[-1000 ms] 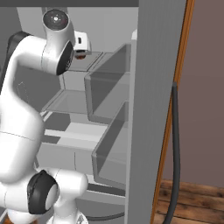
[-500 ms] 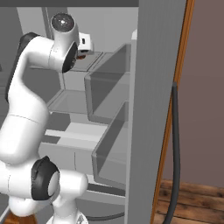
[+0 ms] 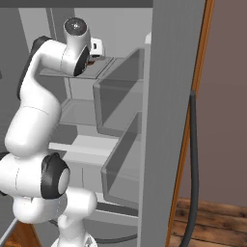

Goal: Gather the sweet potato and mushroom from the fridge and place them on a tray on the dining counter. Then gather the chicken drumstick and fish from the fridge and place them on the other tray.

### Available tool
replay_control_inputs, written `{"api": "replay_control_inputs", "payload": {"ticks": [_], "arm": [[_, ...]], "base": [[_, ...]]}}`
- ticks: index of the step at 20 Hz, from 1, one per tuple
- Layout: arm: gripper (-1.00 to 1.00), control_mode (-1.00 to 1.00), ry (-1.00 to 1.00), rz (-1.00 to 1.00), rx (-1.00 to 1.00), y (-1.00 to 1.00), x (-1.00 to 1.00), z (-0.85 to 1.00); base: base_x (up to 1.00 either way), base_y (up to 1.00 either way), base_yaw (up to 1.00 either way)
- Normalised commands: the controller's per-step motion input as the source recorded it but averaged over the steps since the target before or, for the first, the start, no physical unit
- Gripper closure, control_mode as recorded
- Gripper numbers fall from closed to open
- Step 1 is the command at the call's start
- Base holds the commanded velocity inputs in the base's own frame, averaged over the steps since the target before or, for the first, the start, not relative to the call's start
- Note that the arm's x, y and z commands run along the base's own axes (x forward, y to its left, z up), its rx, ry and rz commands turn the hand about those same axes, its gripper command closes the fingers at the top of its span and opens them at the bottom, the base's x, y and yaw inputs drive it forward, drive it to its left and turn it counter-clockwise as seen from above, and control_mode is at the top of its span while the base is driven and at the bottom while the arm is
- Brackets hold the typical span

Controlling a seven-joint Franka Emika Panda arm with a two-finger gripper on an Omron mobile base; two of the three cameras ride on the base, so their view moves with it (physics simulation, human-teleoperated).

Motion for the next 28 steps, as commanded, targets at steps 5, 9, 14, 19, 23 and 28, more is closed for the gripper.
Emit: {"api": "replay_control_inputs", "payload": {"ticks": [5, 9, 14, 19, 23, 28], "arm": [[-1.00, -1.00, 0.05, 0.00, 0.00, 0.18, 0.51, -0.12], [-1.00, -1.00, 0.04, 0.00, 0.00, 0.16, 0.51, -0.08], [-1.00, -1.00, 0.03, 0.00, 0.00, 0.15, 0.47, -0.06], [-1.00, -1.00, 0.01, 0.00, -0.01, 0.09, 0.41, -0.06], [-1.00, -1.00, 0.00, 0.00, -0.02, 0.03, 0.40, -0.10], [-1.00, -1.00, 0.00, 0.00, -0.02, 0.02, 0.39, -0.12]], "base": [[0.00, 0.00, 0.00], [0.00, 0.00, 0.00], [0.00, 0.00, 0.00], [0.00, 0.00, 0.00], [0.00, 0.00, 0.00], [0.00, 0.00, 0.00]]}}
